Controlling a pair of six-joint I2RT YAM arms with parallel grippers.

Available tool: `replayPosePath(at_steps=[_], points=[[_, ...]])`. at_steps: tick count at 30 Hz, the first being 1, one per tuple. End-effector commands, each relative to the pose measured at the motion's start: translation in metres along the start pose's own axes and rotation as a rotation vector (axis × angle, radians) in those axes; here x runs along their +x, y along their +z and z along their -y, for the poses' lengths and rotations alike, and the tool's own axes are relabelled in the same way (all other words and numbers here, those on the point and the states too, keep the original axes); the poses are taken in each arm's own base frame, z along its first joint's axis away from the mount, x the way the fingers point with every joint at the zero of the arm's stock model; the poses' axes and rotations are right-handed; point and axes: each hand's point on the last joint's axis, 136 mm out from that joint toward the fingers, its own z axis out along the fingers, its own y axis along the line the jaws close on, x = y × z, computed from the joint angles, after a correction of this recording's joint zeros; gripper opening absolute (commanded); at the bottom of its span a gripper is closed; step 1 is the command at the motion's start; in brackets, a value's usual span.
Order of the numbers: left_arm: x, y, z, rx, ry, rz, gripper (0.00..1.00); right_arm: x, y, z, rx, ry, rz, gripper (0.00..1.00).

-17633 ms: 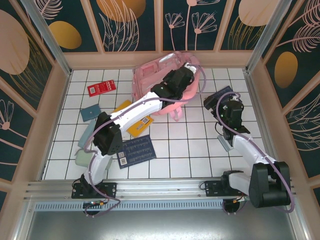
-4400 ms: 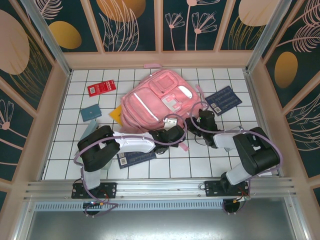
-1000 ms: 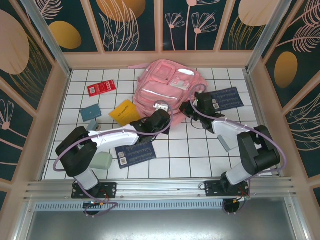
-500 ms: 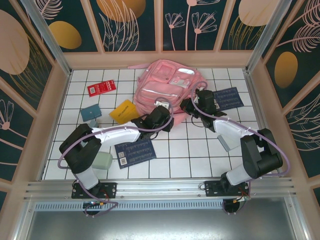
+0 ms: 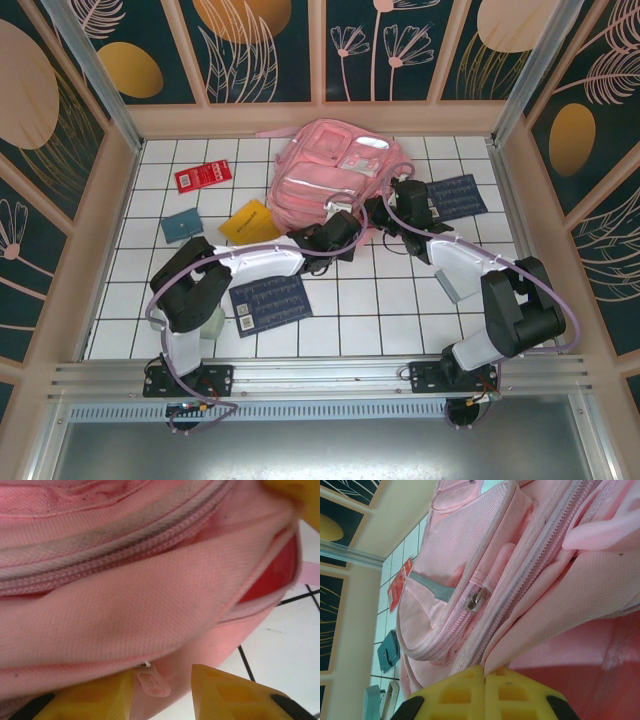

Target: Pack the student bag

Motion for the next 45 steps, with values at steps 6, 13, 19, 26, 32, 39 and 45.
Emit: replayPosePath(at_steps=[6, 13, 19, 26, 32, 39, 45], points=[[0.015, 0.022, -0.024, -0.165, 0.020, -0.050, 0.35, -0.022, -0.012, -0.041, -0.120, -0.044, 0.073, 0.00], [0.018, 0.021, -0.030, -0.192, 0.028, -0.053, 0.11, -0.022, -0.013, -0.038, -0.109, -0.049, 0.080, 0.00], [0.012, 0.007, -0.032, -0.180, 0.021, -0.032, 0.00, -0.023, -0.011, -0.034, -0.094, -0.053, 0.084, 0.00], [0.001, -0.017, -0.036, -0.162, 0.025, 0.001, 0.00, -0.036, -0.016, -0.016, -0.032, -0.059, 0.127, 0.00], [-0.003, -0.038, -0.040, -0.146, 0.046, 0.012, 0.00, -0.061, -0.032, 0.015, 0.057, -0.040, 0.200, 0.00], [-0.008, -0.054, -0.072, -0.198, 0.063, 0.033, 0.00, -0.089, -0.051, 0.038, 0.112, -0.035, 0.272, 0.00], [-0.025, -0.068, -0.108, -0.238, 0.039, 0.080, 0.00, -0.107, -0.055, 0.047, 0.125, -0.033, 0.293, 0.00]])
